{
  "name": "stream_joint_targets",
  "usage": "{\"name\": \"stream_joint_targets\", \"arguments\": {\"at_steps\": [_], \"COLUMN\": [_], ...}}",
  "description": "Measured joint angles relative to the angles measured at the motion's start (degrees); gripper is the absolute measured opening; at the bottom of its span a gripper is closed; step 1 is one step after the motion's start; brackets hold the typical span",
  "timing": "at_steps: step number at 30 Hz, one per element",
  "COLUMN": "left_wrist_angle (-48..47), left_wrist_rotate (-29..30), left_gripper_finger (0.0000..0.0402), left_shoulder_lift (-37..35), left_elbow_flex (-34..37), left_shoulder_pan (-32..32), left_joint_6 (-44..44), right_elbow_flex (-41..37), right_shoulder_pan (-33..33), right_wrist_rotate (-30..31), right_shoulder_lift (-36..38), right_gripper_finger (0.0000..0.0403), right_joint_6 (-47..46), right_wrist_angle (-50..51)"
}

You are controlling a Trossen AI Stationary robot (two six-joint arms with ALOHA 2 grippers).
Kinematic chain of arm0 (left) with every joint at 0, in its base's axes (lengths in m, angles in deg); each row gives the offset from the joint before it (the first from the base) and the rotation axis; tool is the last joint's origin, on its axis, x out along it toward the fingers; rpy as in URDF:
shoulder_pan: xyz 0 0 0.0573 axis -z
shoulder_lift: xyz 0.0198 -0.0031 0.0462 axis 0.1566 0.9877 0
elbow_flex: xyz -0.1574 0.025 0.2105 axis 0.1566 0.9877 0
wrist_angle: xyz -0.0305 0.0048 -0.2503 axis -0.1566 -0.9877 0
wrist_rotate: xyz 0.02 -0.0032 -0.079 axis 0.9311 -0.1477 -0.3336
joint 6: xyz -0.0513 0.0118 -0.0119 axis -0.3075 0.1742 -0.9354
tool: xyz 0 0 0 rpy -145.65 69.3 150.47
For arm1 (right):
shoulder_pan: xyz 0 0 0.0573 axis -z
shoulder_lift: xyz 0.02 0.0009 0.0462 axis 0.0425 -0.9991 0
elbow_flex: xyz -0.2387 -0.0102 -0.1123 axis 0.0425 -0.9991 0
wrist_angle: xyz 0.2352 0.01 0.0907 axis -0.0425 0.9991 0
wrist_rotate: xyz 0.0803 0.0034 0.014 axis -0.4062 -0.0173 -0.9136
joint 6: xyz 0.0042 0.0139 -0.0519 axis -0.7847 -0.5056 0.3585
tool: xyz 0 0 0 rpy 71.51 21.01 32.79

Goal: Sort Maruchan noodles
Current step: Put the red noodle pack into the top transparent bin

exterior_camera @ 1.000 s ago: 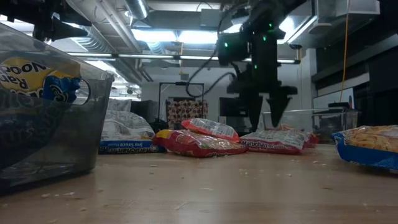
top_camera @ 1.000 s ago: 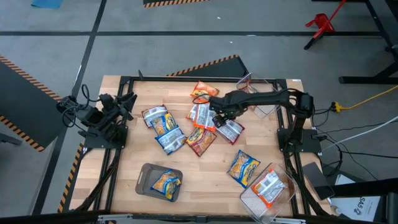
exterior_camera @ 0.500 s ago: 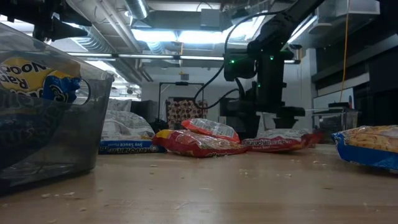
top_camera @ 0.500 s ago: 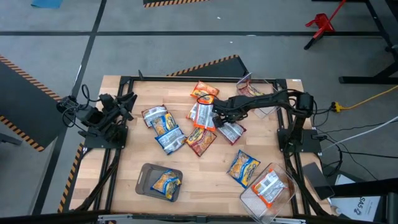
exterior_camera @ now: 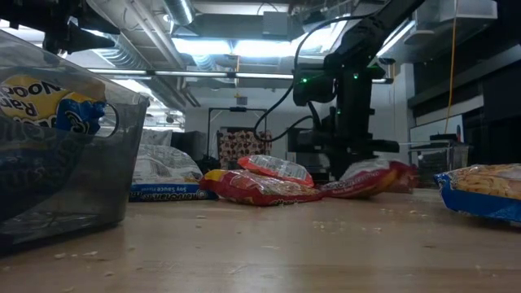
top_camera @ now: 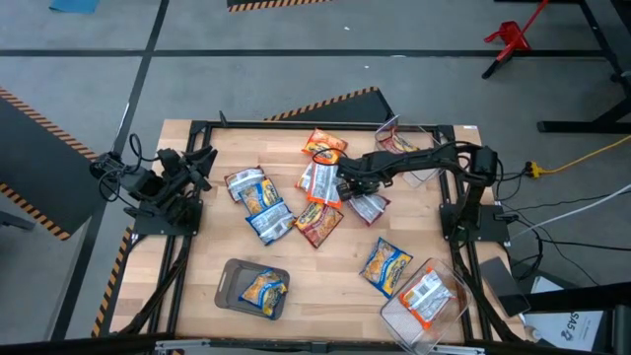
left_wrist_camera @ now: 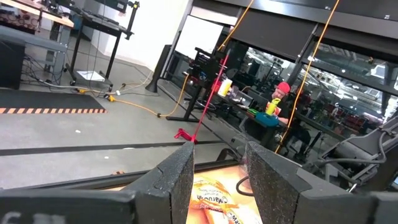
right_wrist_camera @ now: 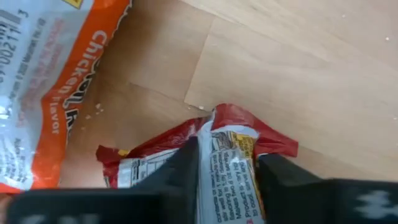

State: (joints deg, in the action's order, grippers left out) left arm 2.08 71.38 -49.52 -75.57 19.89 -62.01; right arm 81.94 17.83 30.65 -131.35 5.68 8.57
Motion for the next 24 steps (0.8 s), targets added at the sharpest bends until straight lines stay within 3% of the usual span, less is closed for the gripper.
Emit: {"name": "stream_joint_targets", "arguments": {"at_steps": [6,17,24], "left_wrist_angle": [0.02,0.02,0.00], "left_wrist_rotate": [0.02,0.02,0.03], "left_gripper_finger": [0.0140,0.0140,0.0140], "left_shoulder_lift": [0.00,0.00,0.00], "left_elbow_flex": [0.00,-0.01,-0.02], "left_shoulder_pan": [-0.01,-0.01,0.00], "left_joint_6": [0.00,-0.01,-0.01], "right_elbow_flex": [0.58,7.98,13.74], "right_shoulder_pan": [0.00,0.12,3.36], "right_wrist_rotate": [-1.12,-4.13,-4.10], "right_shoulder_lift": [0.04,-0.11,4.47], "right_gripper_finger": [0.0016,0.0013,0.0011], "right_joint_6": [0.47,4.93,10.39], "right_wrist_angle": [0.32,2.66,9.76]}}
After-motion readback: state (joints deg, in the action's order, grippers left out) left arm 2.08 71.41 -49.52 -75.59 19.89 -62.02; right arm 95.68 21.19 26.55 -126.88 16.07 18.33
